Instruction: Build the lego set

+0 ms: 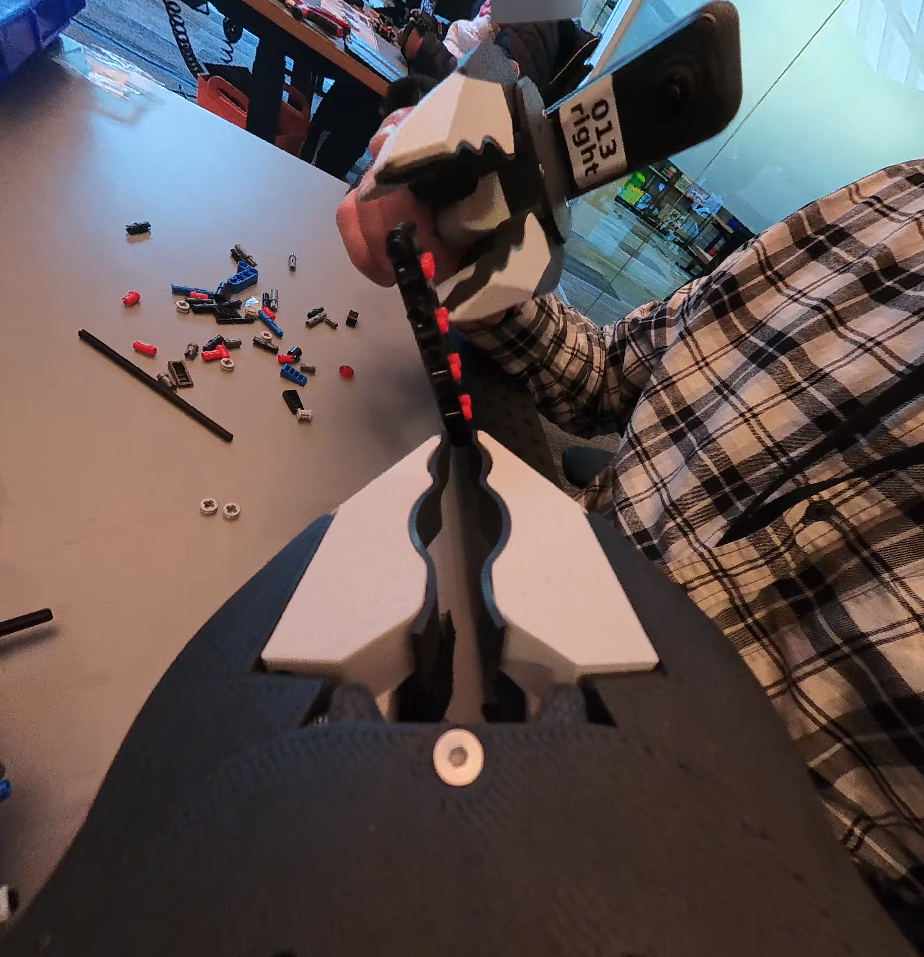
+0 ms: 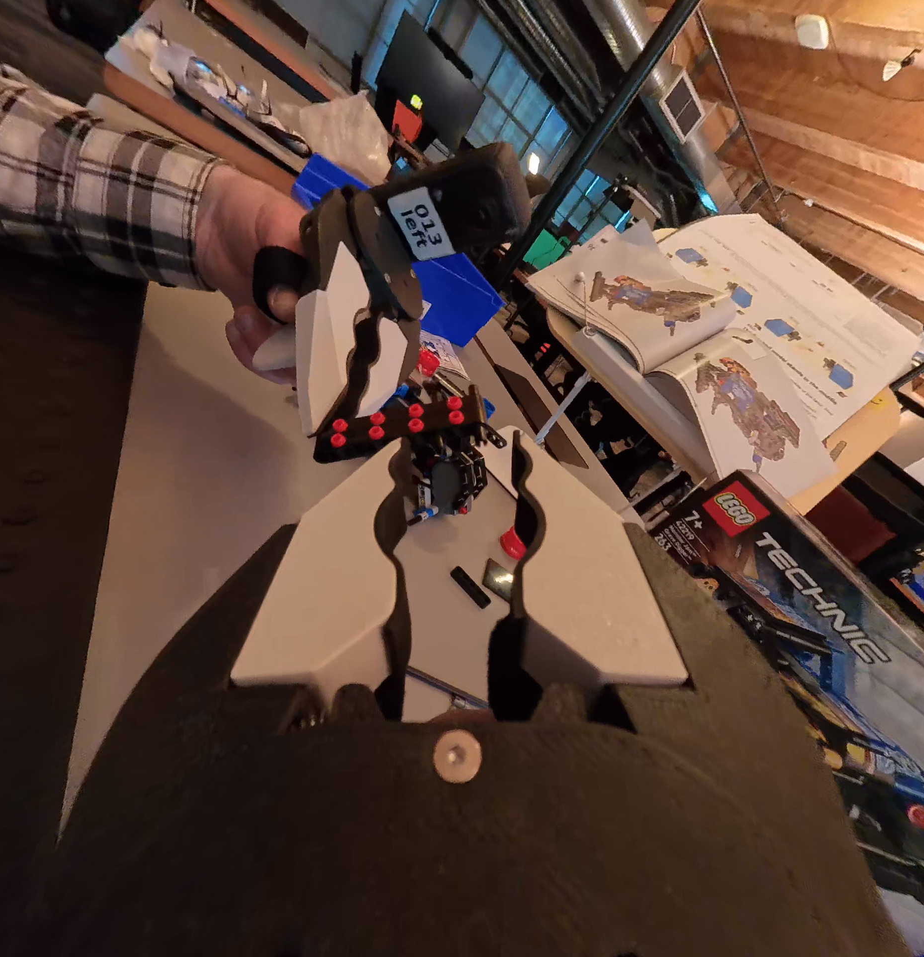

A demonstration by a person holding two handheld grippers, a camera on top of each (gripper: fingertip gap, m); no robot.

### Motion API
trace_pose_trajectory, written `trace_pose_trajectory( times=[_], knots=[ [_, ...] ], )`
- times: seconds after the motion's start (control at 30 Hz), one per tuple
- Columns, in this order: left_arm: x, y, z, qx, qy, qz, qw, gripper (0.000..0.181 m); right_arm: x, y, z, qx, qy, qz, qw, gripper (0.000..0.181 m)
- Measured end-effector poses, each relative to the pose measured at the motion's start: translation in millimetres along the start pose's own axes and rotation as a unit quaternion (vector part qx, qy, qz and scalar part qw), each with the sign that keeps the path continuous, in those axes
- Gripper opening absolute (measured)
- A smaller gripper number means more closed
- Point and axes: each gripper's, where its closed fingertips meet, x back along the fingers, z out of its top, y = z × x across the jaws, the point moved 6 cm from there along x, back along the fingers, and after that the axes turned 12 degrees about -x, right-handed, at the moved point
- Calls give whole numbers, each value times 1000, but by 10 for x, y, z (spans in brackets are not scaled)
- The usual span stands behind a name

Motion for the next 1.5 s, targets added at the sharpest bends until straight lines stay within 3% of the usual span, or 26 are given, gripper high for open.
trace_pose_trajectory(
  times=[0.03, 0.3, 0.53, 0.77, 0.9, 1.17, 1.5],
  knots=[
    [-6, 2, -7, 1, -2, -2, 1000, 5, -11, -26, 6, 6, 3, 4, 1000, 36],
    [-26, 0, -31, 13, -4, -11, 1000, 4, 21, -1, 30, -1, 10, 2, 1000, 3],
    [84, 25, 2, 15, 8, -10, 1000, 5, -59, 30, -56, -6, -15, -5, 1000, 9],
    [329, 99, 75, 17, 24, 2, 1000, 4, -218, -10, 28, 56, -53, -19, 997, 12],
    [455, 113, 66, 26, 33, 10, 999, 4, -282, 15, 109, 72, -61, -29, 995, 30],
    [617, 98, -4, 56, 51, -2, 997, 4, -426, -173, 113, 245, -117, -30, 962, 26],
    [697, 66, -77, 87, 130, 1, 988, 3, -464, -225, 72, 240, -115, -18, 964, 32]
  ],
)
